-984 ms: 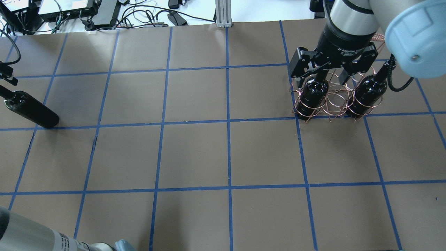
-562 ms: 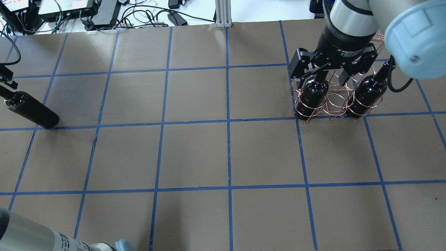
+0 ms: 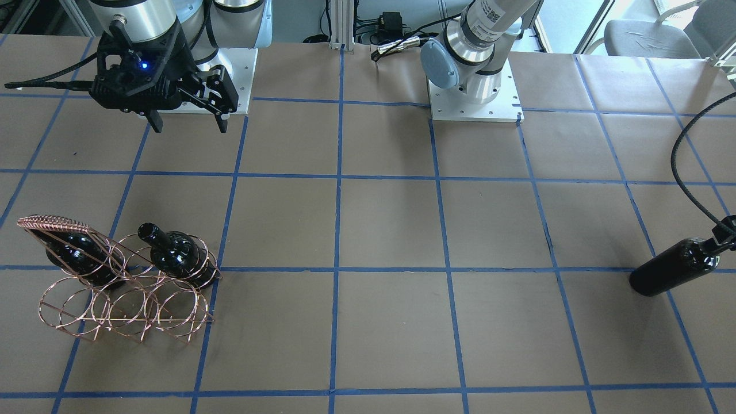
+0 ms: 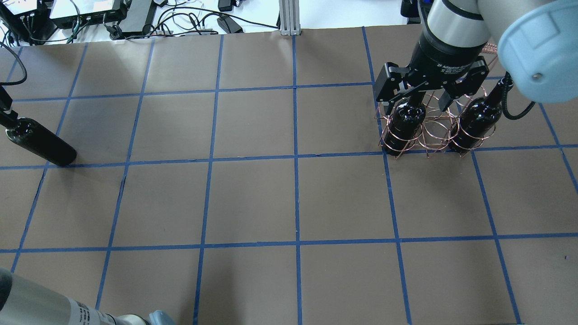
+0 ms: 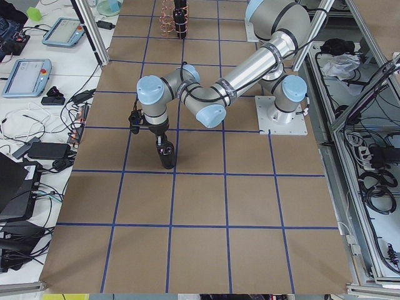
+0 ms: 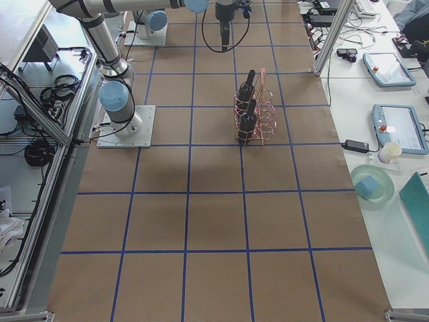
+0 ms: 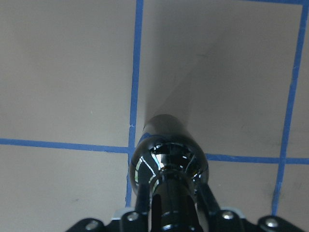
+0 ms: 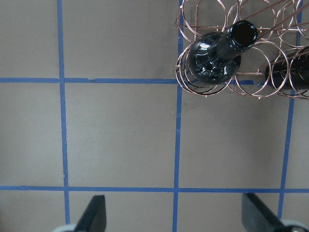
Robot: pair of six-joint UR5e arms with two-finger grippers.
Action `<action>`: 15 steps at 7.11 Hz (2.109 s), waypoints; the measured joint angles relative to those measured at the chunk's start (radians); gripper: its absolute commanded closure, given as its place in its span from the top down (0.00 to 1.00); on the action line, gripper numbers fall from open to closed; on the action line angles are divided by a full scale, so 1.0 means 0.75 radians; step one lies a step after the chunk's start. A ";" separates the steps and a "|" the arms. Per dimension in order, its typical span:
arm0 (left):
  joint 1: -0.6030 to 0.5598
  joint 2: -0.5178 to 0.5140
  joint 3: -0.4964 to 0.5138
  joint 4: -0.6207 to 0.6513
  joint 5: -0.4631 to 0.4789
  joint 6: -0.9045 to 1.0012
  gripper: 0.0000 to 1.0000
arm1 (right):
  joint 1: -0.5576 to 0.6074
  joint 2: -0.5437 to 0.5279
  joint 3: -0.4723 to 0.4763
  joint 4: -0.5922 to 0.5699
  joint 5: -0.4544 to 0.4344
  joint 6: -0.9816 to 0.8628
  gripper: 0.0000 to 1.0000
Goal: Place wine into wine basket
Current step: 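Close the left gripper around the neck of the lying bottle, then lift the bottle with the left gripper and carry it toward the table center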
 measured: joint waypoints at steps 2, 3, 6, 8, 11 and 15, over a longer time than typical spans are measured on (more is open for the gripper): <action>0.000 0.011 0.000 -0.025 0.004 0.000 0.00 | -0.001 0.000 0.000 0.000 0.000 0.000 1.00; 0.000 0.021 0.001 -0.029 0.003 0.000 0.00 | -0.001 0.000 0.000 0.000 0.000 0.000 1.00; -0.122 0.112 0.001 -0.042 -0.004 -0.136 0.00 | 0.000 0.000 0.000 0.000 0.000 0.000 1.00; -0.335 0.191 -0.034 -0.046 -0.007 -0.332 0.00 | 0.000 0.000 0.000 0.000 0.000 0.000 1.00; -0.641 0.316 -0.223 -0.035 -0.057 -0.550 0.00 | -0.001 0.000 0.000 0.001 0.000 0.000 1.00; -0.958 0.455 -0.460 -0.043 -0.063 -0.717 0.00 | -0.001 0.000 0.000 0.001 0.000 0.000 1.00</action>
